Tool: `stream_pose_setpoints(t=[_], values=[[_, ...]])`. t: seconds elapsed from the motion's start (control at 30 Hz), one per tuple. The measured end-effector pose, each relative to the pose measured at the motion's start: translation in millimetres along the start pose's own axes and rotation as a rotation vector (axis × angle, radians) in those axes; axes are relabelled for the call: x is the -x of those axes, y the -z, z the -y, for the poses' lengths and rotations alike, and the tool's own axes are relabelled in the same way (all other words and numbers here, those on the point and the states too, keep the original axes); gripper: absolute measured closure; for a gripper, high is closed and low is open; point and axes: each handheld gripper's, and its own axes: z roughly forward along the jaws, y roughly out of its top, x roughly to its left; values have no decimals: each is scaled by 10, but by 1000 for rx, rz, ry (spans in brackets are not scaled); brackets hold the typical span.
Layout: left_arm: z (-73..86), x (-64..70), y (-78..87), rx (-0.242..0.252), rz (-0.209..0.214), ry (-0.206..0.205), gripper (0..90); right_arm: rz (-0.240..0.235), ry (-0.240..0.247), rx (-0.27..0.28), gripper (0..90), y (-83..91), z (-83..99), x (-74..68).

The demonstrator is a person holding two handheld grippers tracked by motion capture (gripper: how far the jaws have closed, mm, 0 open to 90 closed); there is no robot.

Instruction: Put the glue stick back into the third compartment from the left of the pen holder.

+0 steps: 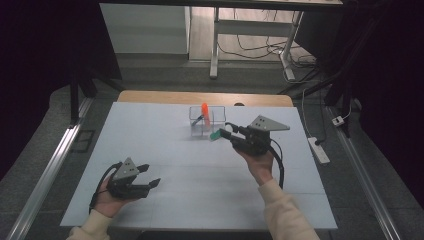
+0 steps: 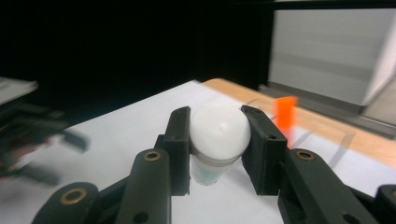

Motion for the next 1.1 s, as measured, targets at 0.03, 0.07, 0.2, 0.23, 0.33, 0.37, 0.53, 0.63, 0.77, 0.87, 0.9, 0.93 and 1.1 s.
stream_pose_setpoints(t=[0.03,0.07,0.2,0.23,0.33,0.37,0.53,0.63,0.77,0.87,0.9,0.93,1.1], values=[[9,-9,1,-4,-2,0,339,11,-7,2,640,-12,-23,42],[17,-17,3,-6,-2,0,338,29,-12,2,640,-32,-53,96],[27,-36,4,-10,-8,3,337,89,-34,-18,640,-162,-142,308],[28,-39,3,-10,-8,5,337,104,-42,-25,639,-215,-154,375],[31,-49,2,-14,-9,4,336,134,-55,-39,640,-345,-167,507],[32,-53,2,-14,-9,5,335,142,-57,-47,640,-377,-169,535],[36,-68,9,-13,-10,5,334,170,-72,-75,639,-543,-157,674],[39,-77,8,-14,-10,6,334,184,-70,-89,639,-607,-144,720],[37,-71,3,-17,-8,3,334,196,-73,-101,639,-673,-118,772],[35,-64,-4,-20,-10,-3,335,202,-76,-118,635,-730,-84,810],[35,-63,-6,-22,-11,-5,335,198,-81,-123,632,-749,-71,820],[35,-62,-7,-22,-12,-5,335,182,-89,-128,606,-767,-56,832],[33,-59,-7,-22,-13,-7,335,193,-88,-108,483,-721,-49,806]])
